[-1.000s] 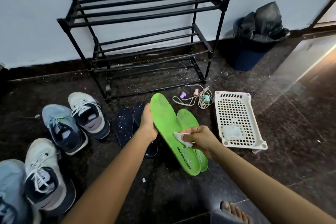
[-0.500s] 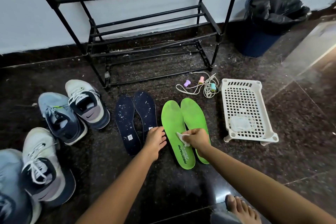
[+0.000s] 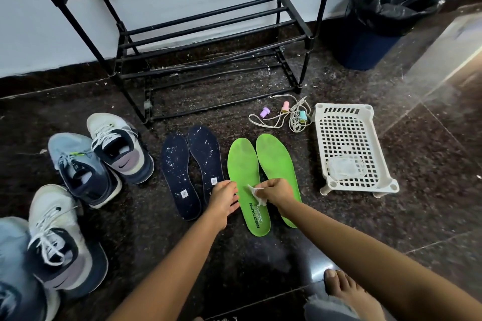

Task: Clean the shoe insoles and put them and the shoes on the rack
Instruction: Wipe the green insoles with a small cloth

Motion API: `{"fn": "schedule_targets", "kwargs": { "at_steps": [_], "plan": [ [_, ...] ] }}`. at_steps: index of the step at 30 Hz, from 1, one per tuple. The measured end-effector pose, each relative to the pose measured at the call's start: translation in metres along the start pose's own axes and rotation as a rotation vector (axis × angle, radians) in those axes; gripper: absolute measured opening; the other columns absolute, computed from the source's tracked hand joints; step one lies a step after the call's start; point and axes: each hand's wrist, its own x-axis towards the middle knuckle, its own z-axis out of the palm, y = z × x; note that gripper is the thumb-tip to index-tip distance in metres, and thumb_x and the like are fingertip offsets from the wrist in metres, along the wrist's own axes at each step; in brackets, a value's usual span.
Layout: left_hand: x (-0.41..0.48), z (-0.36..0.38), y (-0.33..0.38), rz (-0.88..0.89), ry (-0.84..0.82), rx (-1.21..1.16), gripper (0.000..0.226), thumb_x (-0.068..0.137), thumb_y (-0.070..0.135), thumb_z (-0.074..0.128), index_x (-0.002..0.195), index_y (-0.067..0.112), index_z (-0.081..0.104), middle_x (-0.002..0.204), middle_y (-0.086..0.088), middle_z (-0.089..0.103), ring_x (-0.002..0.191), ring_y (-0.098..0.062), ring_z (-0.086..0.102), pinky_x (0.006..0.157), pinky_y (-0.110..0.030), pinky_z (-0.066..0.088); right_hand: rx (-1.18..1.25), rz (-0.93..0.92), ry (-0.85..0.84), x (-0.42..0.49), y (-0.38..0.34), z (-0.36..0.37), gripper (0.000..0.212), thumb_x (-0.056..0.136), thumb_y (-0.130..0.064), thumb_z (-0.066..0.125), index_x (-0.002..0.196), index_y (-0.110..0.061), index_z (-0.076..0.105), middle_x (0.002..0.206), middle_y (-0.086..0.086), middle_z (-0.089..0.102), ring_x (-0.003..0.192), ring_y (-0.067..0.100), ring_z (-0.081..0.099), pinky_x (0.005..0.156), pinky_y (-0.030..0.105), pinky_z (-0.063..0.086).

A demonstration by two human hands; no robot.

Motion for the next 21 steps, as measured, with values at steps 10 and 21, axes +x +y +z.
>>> {"fn": "schedule_targets", "kwargs": {
  "at_steps": [10,21],
  "plan": [
    [0.000,0.039,0.031,0.146,-0.026,0.168,0.030,0.101,0.021,0.048,0.130,0.017,0.050,0.124,-0.005,0.057,0.107,-0.018,0.057,0.085,-0.031,0.049,0.325,-0.129,0.148,0.008,-0.046,-0.108,0.014,0.074,0.004,0.069,0.072,-0.010,0.070,0.064,0.009,0.067,0.054,0.017,0.059,0.049,0.023,0.048],
    [0.000,0.162,0.131,0.303,-0.263,0.273,0.017,0.101,0.016,0.047,0.116,0.018,0.053,0.105,-0.003,0.064,0.086,-0.015,0.058,0.073,-0.026,0.046,0.707,-0.180,0.298,0.049,-0.101,-0.231,0.012,0.082,0.011,0.059,0.086,0.002,0.066,0.063,0.009,0.065,0.048,0.013,0.060,0.046,0.021,0.049]
  ]
}}
